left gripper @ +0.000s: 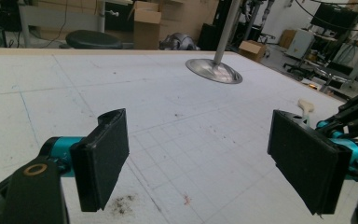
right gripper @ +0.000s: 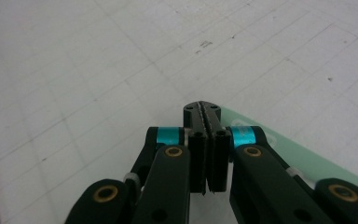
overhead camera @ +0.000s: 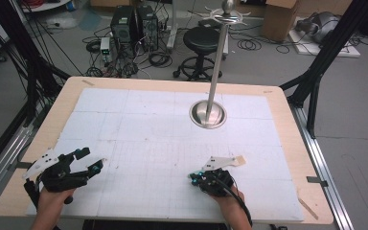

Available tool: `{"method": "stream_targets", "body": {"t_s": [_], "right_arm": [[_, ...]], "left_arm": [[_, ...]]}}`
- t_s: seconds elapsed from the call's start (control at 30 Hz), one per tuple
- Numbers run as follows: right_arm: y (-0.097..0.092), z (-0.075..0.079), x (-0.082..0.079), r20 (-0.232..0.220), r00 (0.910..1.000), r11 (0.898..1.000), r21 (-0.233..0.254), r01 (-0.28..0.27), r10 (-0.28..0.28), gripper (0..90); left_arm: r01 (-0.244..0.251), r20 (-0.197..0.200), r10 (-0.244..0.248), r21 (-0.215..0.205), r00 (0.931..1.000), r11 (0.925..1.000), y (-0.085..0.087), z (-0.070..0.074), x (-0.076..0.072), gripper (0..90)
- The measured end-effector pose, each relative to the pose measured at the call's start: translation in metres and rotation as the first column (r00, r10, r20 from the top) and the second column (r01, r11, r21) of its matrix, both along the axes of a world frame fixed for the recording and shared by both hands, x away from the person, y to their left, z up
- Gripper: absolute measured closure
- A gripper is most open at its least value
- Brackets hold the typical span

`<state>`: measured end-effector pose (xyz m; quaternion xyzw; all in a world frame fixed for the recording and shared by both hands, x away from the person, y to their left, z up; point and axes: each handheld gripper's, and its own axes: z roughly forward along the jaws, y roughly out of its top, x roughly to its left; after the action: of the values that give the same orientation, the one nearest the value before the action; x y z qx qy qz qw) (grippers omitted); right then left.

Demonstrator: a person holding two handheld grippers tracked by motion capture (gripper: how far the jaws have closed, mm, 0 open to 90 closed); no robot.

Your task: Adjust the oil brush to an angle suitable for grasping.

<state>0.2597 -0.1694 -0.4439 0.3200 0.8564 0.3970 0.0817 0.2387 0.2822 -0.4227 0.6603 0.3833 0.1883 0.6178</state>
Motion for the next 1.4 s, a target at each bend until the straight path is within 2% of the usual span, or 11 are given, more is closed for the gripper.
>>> {"method": "stream_targets", "body": {"t_s": [0.3,0.5,0.63,0.73,0.9,0.93,1.03,1.1,1.13,1.23,1.4], "right_arm": [[0.018,0.000,0.027,0.052,0.9954,0.994,-0.065,0.083,-0.080,89.2],[0.015,-0.001,0.044,0.090,0.9811,0.981,-0.079,0.178,-0.171,87.7],[0.006,0.000,0.053,0.101,0.9641,0.965,-0.070,0.253,-0.246,88.7],[-0.012,0.007,0.055,0.116,0.9435,0.948,-0.038,0.316,-0.310,89.3],[-0.055,0.012,0.058,0.106,0.9027,0.902,-0.073,0.425,-0.417,89.3],[-0.070,0.011,0.056,0.090,0.8888,0.886,-0.081,0.456,-0.449,89.3],[-0.081,0.008,0.056,0.072,0.8839,0.879,-0.097,0.467,-0.462,89.2],[-0.088,0.004,0.055,0.056,0.8873,0.880,-0.115,0.461,-0.458,89.0],[-0.090,0.003,0.054,0.057,0.8908,0.885,-0.102,0.454,-0.451,89.1],[-0.093,0.004,0.050,0.049,0.8925,0.885,-0.117,0.451,-0.448,89.3],[-0.099,0.005,0.038,0.024,0.9060,0.900,-0.105,0.423,-0.423,89.3]], "left_arm": [[0.002,-0.001,-0.002,0.001,1.0000,1.0000,0.000,0.000,0.000,20.9],[0.004,-0.003,-0.004,0.000,1.0000,1.0000,-0.001,0.000,0.000,20.9],[0.005,-0.004,-0.005,0.000,1.0000,1.0000,-0.001,0.000,0.000,20.9],[0.006,-0.004,-0.006,0.000,1.0000,1.0000,0.000,0.000,0.000,20.9],[0.004,-0.001,-0.004,-0.001,1.0000,1.0000,-0.001,0.000,0.000,20.9],[0.003,-0.004,-0.003,-0.004,1.0000,1.0000,-0.001,0.000,0.000,20.9],[0.006,-0.005,-0.006,0.000,1.0000,1.0000,-0.001,0.000,0.000,20.9],[0.005,-0.004,-0.005,0.000,1.0000,1.0000,-0.001,0.000,0.000,20.9],[0.004,-0.004,-0.004,0.001,1.0000,1.0000,-0.001,0.000,0.000,20.9],[0.003,-0.004,-0.003,0.000,1.0000,1.0000,-0.001,0.000,0.001,20.9],[0.007,-0.004,-0.007,0.004,1.0000,1.0000,-0.001,-0.001,0.001,20.9]]}}
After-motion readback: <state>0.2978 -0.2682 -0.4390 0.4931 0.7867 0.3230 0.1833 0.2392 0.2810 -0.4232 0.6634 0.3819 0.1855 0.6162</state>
